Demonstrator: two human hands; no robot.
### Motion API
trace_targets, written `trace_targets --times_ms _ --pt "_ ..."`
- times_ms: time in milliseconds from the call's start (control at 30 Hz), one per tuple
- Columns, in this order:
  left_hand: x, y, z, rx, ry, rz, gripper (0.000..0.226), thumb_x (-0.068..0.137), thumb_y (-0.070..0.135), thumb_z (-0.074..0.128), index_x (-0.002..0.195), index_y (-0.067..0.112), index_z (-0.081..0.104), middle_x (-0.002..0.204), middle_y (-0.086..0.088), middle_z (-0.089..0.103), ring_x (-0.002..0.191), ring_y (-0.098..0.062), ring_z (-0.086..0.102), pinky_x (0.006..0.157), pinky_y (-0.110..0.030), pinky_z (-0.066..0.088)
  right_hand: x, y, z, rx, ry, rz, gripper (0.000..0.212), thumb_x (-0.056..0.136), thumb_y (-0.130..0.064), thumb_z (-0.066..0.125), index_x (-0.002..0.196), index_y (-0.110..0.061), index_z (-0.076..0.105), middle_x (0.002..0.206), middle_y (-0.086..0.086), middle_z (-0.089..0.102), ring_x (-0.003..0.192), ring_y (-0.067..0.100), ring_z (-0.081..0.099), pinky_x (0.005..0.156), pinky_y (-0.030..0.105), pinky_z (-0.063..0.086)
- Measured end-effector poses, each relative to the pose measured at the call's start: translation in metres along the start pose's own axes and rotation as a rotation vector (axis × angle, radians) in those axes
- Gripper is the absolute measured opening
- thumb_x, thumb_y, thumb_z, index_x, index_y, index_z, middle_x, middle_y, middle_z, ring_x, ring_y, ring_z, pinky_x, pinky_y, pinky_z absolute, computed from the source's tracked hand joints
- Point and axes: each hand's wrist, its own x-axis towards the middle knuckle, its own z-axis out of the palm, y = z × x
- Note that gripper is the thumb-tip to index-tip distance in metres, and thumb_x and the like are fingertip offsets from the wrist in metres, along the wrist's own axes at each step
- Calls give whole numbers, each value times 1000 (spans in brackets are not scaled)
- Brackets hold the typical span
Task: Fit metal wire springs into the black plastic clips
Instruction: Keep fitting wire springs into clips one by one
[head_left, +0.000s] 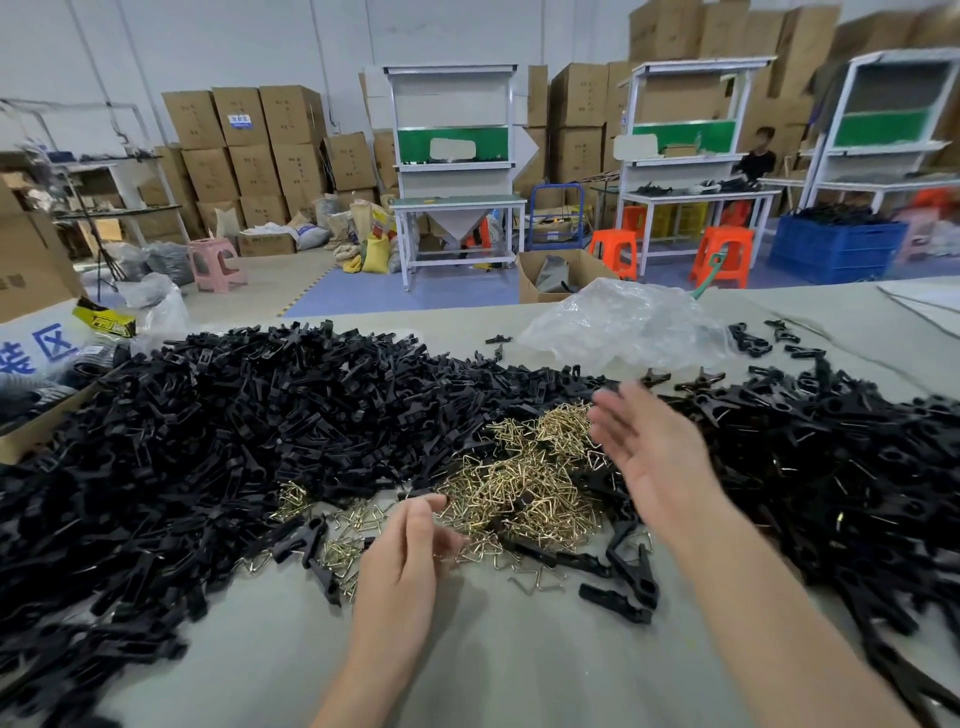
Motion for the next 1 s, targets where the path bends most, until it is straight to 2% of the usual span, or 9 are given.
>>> trace_targets --times_ms 67,133,200,267,367,500,633,833,1000 --pt "4 -8 -5 240 109 80 22 104 33 41 102 36 62 83 14 72 66 -9 59 66 -24 46 -12 31 15 -317 -76 -40 43 98 -29 63 136 -13 56 115 1 71 101 12 70 85 27 59" --pt "8 -15 -12 491 218 116 15 100 27 51 105 32 64 98 14 70 84 -14 58 79 -31 45 -26 62 29 -686 -138 -191 42 101 -30 58 142 -24 52 113 -12 67 96 2 66 86 29 58" --pt "13 -26 -21 760 268 115 22 94 26 61 115 22 67 113 0 68 107 -25 57 95 -44 42 -38 92 38 -1015 -229 -428 41 103 -29 52 144 -27 50 119 -17 63 102 -2 61 93 27 54" --pt "16 -34 -27 913 239 -6 39 95 38 58 129 19 62 132 -10 60 129 -32 47 111 -51 31 -46 117 41 -1314 -324 -628 42 105 -30 45 147 -27 46 129 -12 59 116 3 54 104 25 44" --pt "21 -36 -36 943 196 -191 52 99 48 44 145 23 49 155 -15 38 146 -36 26 121 -53 12 -50 137 42 -1559 -398 -671 44 106 -34 36 150 -28 43 137 -9 54 125 10 49 109 31 38" --pt "28 -35 -46 911 195 -213 44 103 37 40 141 19 53 155 -16 37 148 -36 21 121 -51 15 -47 139 41 -1596 -394 -721 35 106 -32 41 135 -27 59 130 -6 60 122 16 53 106 35 41" --pt "24 -36 -49 959 134 -99 39 103 34 30 128 26 59 142 5 52 136 -19 37 112 -33 27 -47 141 39 -1620 -399 -721 35 106 -38 39 127 -30 66 125 -7 62 121 18 53 103 37 42" --pt "19 -32 -40 857 184 109 12 95 12 62 100 10 73 97 -8 69 99 -31 58 91 -43 43 -48 144 36 -1608 -358 -776 20 101 -39 54 112 -34 70 113 -10 65 113 18 58 96 38 47" --pt "21 -35 -39 847 38 73 22 100 32 49 103 23 70 107 2 60 101 -23 53 90 -37 40 -46 142 35 -1582 -417 -675 23 103 -44 39 109 -34 59 116 -17 60 119 13 49 103 34 36"
